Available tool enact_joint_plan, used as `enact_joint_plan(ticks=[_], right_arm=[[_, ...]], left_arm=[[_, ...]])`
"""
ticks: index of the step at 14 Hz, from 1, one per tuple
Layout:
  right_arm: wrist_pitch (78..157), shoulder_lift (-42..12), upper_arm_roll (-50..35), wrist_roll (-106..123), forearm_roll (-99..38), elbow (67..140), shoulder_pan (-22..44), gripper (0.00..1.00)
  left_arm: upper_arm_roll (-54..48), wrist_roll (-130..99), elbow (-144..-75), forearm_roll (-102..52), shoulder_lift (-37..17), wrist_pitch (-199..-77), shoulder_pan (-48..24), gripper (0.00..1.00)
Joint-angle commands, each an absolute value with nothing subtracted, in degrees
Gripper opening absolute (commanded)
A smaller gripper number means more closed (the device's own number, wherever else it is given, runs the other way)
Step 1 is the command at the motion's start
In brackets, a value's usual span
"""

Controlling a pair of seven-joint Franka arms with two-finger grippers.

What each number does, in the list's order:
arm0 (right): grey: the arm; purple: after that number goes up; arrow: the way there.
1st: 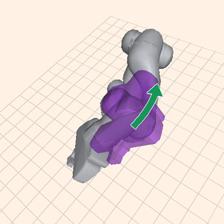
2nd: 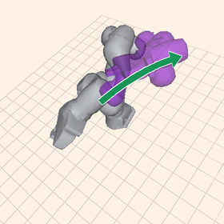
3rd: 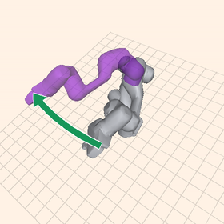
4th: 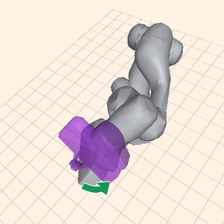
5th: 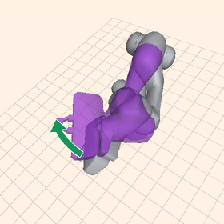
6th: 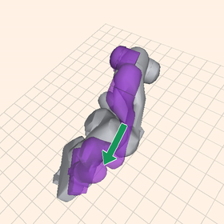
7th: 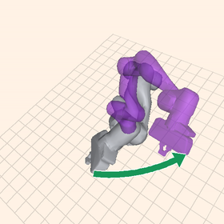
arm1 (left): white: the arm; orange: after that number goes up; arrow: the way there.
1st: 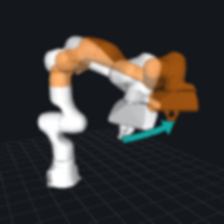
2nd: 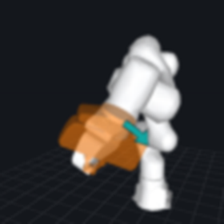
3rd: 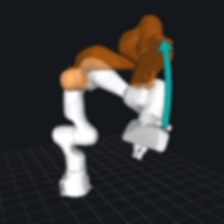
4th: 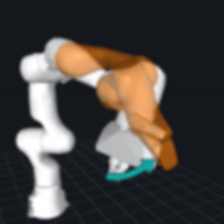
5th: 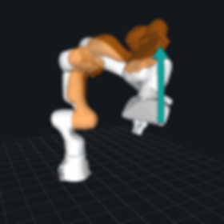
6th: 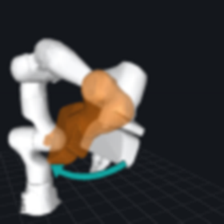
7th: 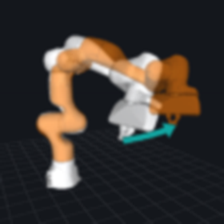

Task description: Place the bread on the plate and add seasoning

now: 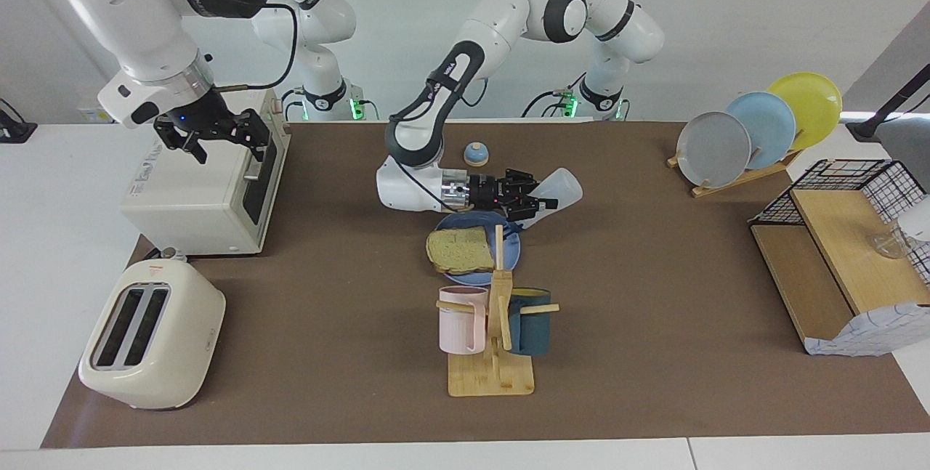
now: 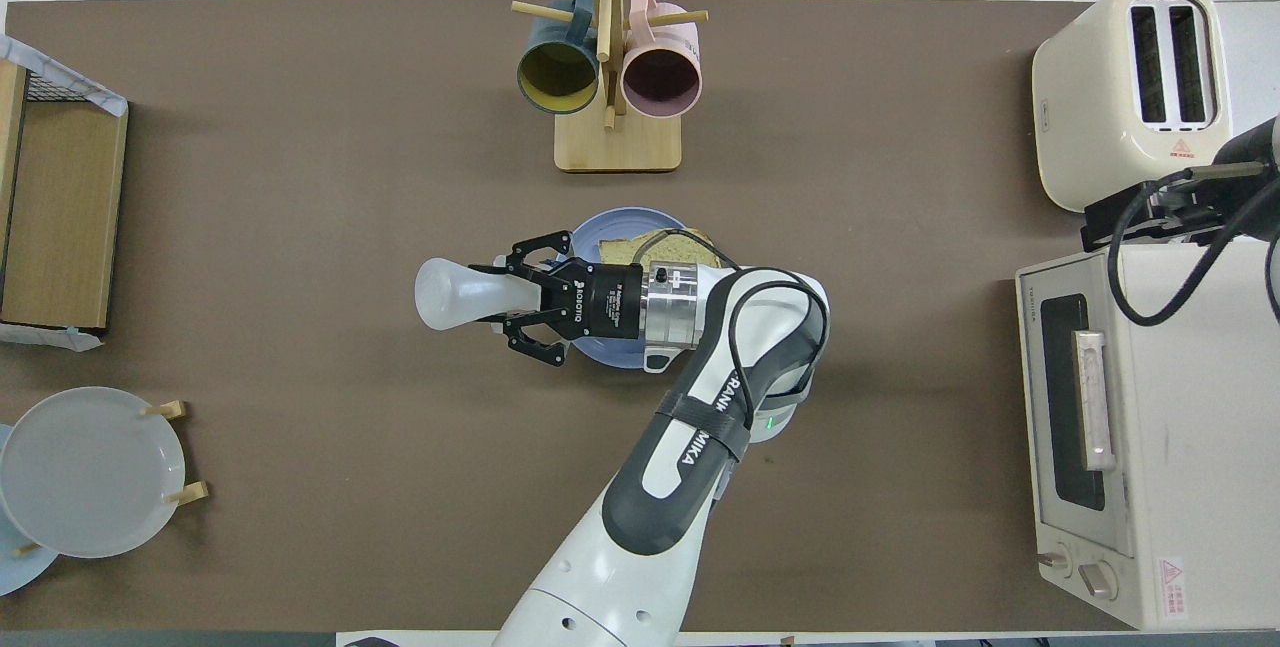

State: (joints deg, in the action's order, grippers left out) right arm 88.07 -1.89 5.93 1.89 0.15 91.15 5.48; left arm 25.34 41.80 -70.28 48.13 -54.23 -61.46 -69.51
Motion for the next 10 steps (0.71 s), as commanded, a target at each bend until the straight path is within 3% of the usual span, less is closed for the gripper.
enact_joint_plan(ticks=[1,4,10], right_arm=[[88.6,-0.6,5.5,3.0,0.9,92.6,4.8,1.0],[88.6,-0.5,5.5,3.0,0.9,92.6,4.8,1.0],[88.6,-0.6,5.5,3.0,0.9,92.6,4.8,1.0]], left_arm=[[26.0,41.5,-70.2,48.2,-53.7,-62.3,-69.9,0.0],[26.1,39.0,-70.1,46.2,-52.9,-62.1,-73.3,0.0],[26.2,33.9,-71.1,39.2,-41.2,-64.3,-69.9,0.0]])
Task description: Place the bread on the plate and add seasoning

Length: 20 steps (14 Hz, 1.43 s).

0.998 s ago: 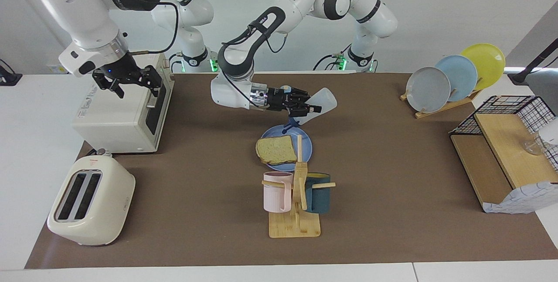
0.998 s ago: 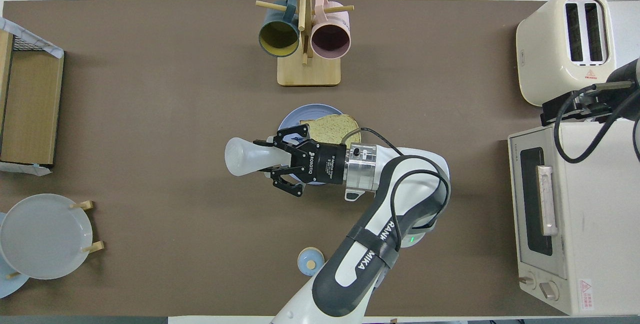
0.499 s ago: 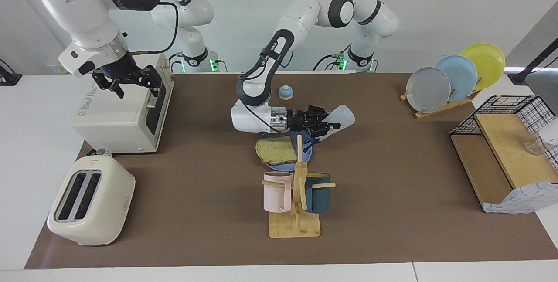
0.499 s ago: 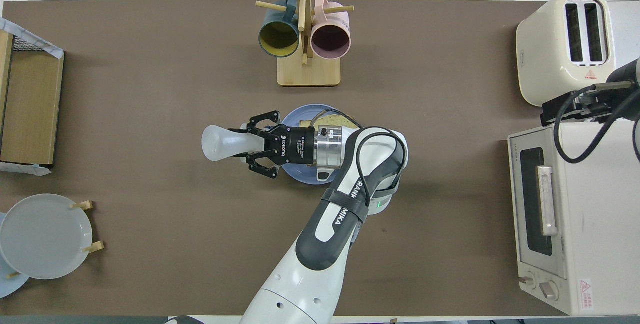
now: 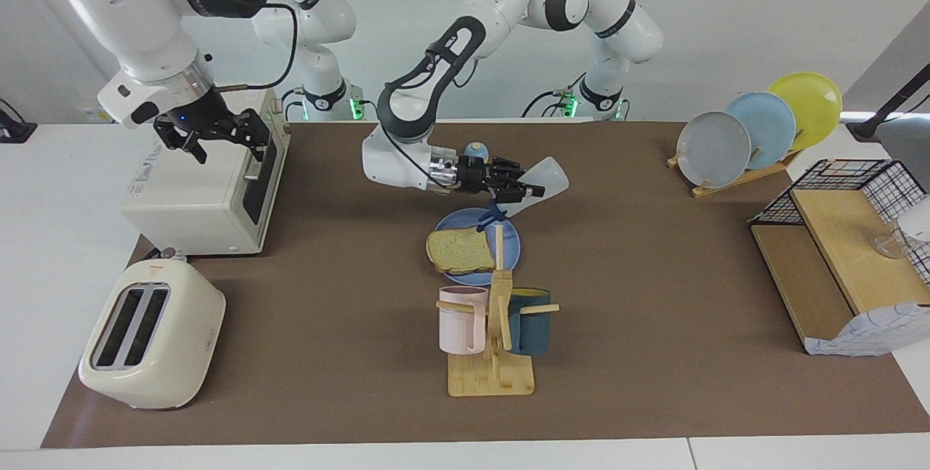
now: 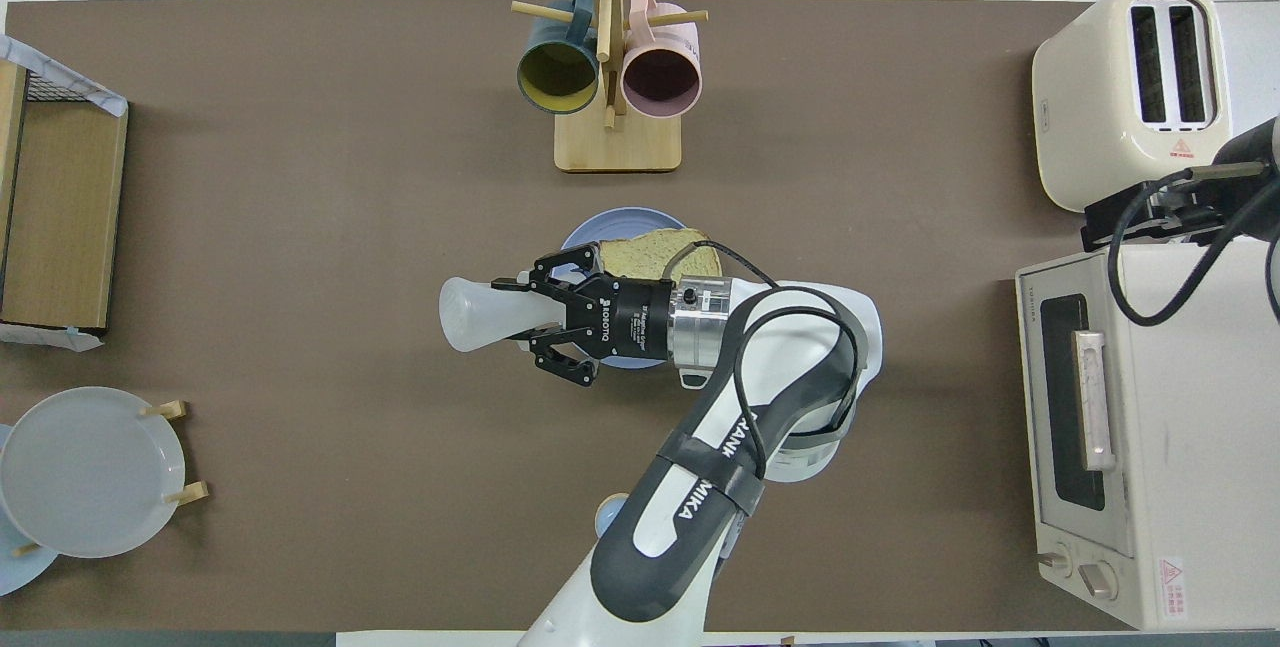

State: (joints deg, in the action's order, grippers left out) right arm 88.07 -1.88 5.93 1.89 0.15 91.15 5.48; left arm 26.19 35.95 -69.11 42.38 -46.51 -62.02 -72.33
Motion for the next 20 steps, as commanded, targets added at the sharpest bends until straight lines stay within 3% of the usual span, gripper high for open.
enact_joint_plan(ticks=[1,6,11,15,20], right_arm=[[88.6,-0.6,5.5,3.0,0.9,92.6,4.8,1.0],[88.6,-0.6,5.5,3.0,0.9,92.6,4.8,1.0],[88.6,-0.6,5.5,2.9,0.9,92.6,4.8,1.0],[88.6,-0.6,5.5,3.0,0.9,92.5,4.8,1.0],[88.6,-0.6,5.5,2.9,0.9,92.6,4.8,1.0]], left_arm=[[26.2,33.2,-71.5,37.9,-38.8,-65.4,-68.6,0.0],[26.2,31.4,-78.7,28.7,-20.9,-75.0,-59.7,0.0],[26.2,25.9,-86.8,16.6,-9.0,-90.5,-50.3,0.0],[26.2,18.7,-97.4,11.4,-1.9,-108.0,-45.5,0.0],[26.2,13.4,-107.5,2.6,1.2,-129.2,-40.6,0.0]])
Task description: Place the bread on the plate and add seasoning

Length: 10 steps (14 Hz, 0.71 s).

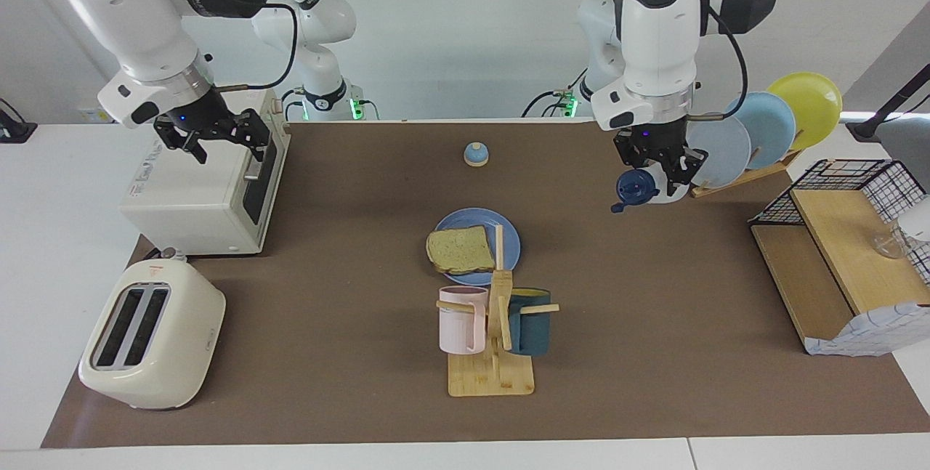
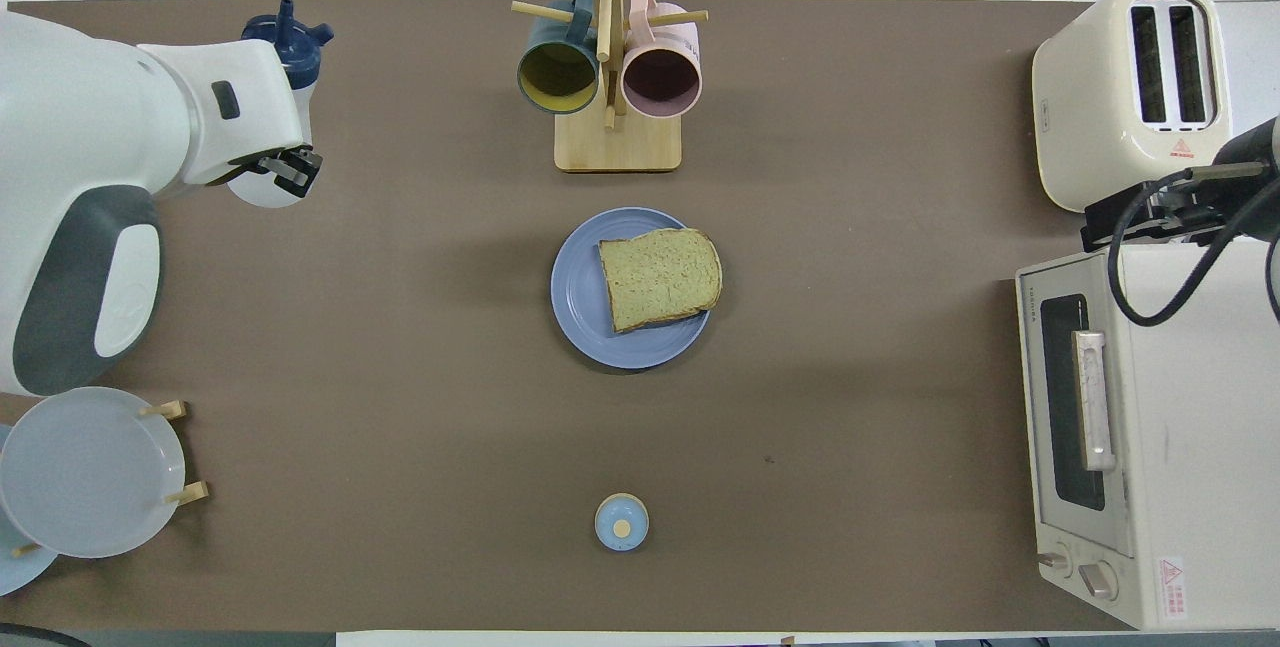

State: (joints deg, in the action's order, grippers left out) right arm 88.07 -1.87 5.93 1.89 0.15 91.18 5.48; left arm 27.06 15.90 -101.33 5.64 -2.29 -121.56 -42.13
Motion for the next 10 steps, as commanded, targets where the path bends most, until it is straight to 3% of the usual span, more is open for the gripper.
enact_joint_plan(ticks=[1,5,10], right_arm=[[88.6,-0.5,5.5,3.0,0.9,92.5,4.8,1.0],[88.6,-0.5,5.5,3.0,0.9,92.6,4.8,1.0],[88.6,-0.5,5.5,3.0,0.9,92.6,4.8,1.0]], left_arm=[[26.2,11.4,-110.1,0.9,1.3,-134.9,-40.3,0.0],[26.1,-4.0,-122.0,-0.2,-3.5,-168.1,-40.4,0.0],[26.0,-8.1,-121.2,-0.3,-13.6,-181.8,-40.4,0.0]])
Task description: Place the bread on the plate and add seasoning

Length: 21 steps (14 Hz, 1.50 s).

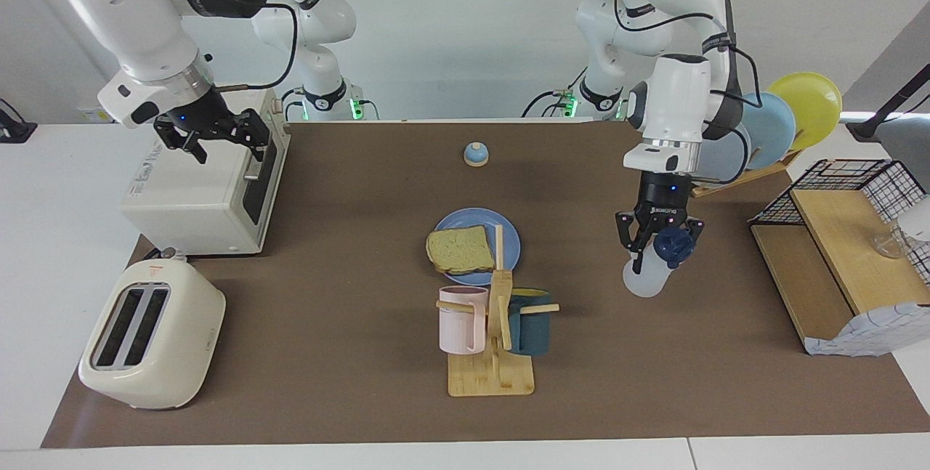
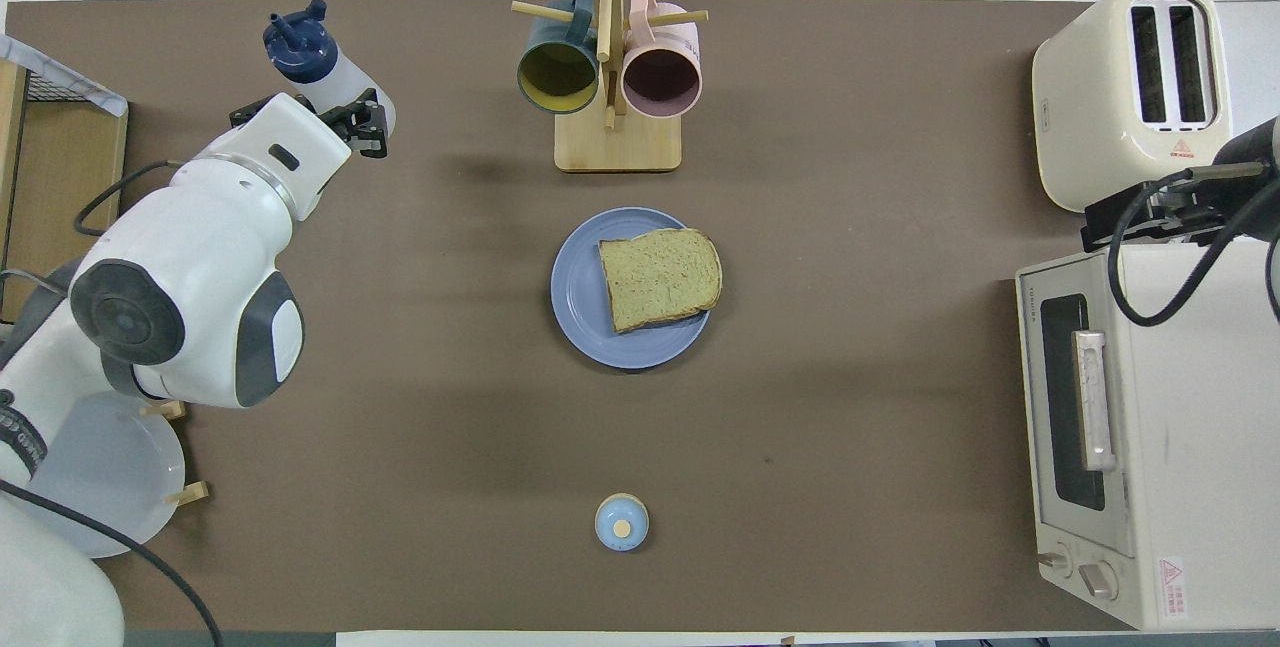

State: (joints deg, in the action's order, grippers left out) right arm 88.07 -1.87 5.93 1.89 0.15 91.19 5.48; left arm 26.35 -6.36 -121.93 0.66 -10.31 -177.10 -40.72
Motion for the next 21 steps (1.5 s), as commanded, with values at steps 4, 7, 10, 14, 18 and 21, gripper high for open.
enact_joint_plan(ticks=[4,7,10,14,18,21], right_arm=[[88.6,-0.6,5.5,3.0,0.9,92.6,4.8,1.0],[88.6,-0.5,5.5,3.0,0.9,92.6,4.8,1.0],[88.6,-0.6,5.5,3.0,0.9,92.6,4.8,1.0],[88.6,-0.5,5.5,3.0,0.9,92.6,4.8,1.0],[88.6,-0.6,5.5,3.0,0.9,92.6,4.8,1.0],[88.6,-0.5,5.5,3.0,0.9,92.6,4.8,1.0]], left_arm=[[26.0,-11.9,-116.6,-0.3,-24.5,-190.7,-40.5,0.0],[25.9,-12.7,-112.0,-0.3,-31.6,-193.4,-40.0,0.0],[25.9,-12.8,-111.6,0.3,-34.6,-197.6,-38.5,0.0],[25.3,-12.8,-112.2,0.8,-35.9,-199.0,-37.8,0.0],[21.0,-13.5,-112.4,1.0,-36.3,-199.2,-34.2,0.0],[14.3,-13.4,-112.4,1.3,-35.3,-198.6,-27.9,0.0]])
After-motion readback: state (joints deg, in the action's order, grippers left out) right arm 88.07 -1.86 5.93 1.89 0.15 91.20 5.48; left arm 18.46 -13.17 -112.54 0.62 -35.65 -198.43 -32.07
